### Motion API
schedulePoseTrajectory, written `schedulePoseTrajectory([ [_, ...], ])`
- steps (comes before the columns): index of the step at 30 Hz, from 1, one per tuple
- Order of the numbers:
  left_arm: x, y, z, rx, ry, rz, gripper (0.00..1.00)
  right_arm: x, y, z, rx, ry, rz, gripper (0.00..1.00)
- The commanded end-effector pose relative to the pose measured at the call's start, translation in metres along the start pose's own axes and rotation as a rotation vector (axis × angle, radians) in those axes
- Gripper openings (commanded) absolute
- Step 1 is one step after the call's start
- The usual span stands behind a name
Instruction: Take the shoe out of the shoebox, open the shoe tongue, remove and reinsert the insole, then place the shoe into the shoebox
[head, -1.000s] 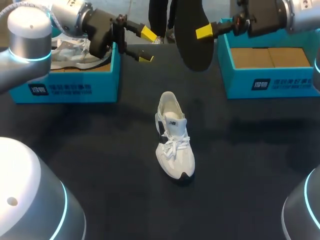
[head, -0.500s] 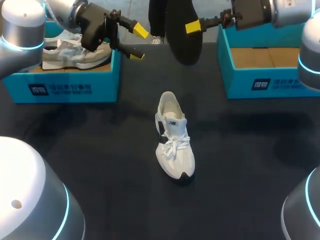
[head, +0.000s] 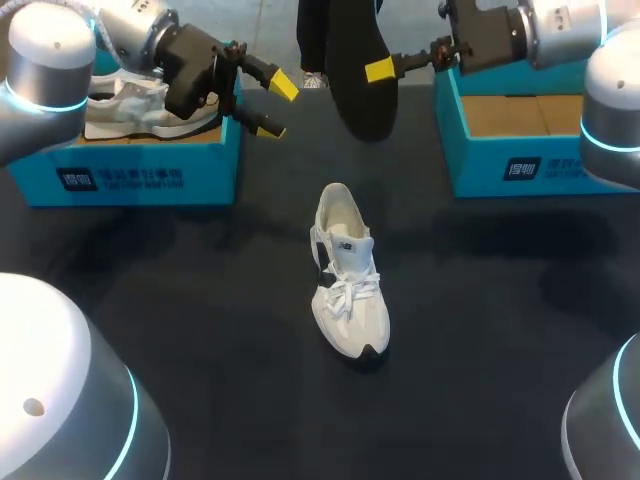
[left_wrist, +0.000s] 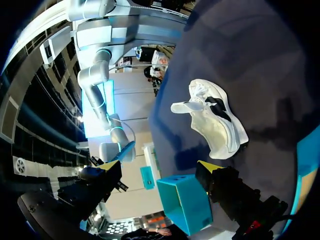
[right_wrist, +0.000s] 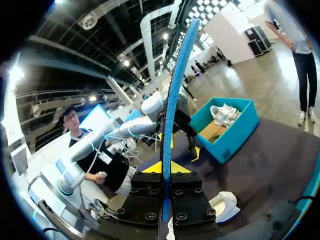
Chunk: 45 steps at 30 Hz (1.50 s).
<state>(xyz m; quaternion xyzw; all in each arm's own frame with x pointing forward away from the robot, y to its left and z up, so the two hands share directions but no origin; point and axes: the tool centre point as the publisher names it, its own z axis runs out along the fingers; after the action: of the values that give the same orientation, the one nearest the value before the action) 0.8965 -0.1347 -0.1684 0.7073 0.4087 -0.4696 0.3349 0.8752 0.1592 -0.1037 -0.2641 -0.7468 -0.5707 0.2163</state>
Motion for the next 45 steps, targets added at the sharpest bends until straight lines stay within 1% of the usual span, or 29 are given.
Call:
schedulePoseTrajectory([
  [1, 0.007, -0.006, 0.000, -0.010, 0.005, -0.006, 1.00, -0.007, -0.002, 0.009, -0.002, 0.012, -0.014, 0.00],
  [8, 0.020, -0.010, -0.001, -0.018, 0.028, -0.022, 1.00, -0.017, -0.011, 0.017, 0.000, 0.029, -0.029, 0.00],
  [10, 0.022, -0.011, 0.000, -0.018, 0.031, -0.029, 1.00, -0.019, -0.013, 0.019, -0.006, 0.053, -0.017, 0.00],
  [15, 0.026, -0.011, 0.003, -0.021, 0.054, -0.040, 1.00, -0.019, -0.013, 0.019, -0.006, 0.053, -0.017, 0.00],
  [22, 0.038, -0.010, 0.003, -0.042, 0.064, -0.068, 1.00, -0.019, -0.013, 0.019, -0.006, 0.053, -0.017, 0.00],
  [28, 0.042, -0.011, 0.005, -0.046, 0.060, -0.080, 1.00, -0.019, -0.013, 0.019, -0.006, 0.053, -0.017, 0.00],
  [35, 0.048, -0.012, 0.009, -0.058, 0.070, -0.099, 1.00, -0.033, -0.018, 0.019, 0.031, -0.045, -0.094, 0.00],
  [38, 0.051, -0.014, 0.010, -0.060, 0.069, -0.112, 1.00, -0.039, -0.021, 0.021, 0.046, -0.054, -0.111, 0.00],
  [45, 0.057, -0.018, 0.012, -0.063, 0.062, -0.138, 1.00, -0.050, -0.033, 0.027, 0.043, -0.068, -0.131, 0.00],
])
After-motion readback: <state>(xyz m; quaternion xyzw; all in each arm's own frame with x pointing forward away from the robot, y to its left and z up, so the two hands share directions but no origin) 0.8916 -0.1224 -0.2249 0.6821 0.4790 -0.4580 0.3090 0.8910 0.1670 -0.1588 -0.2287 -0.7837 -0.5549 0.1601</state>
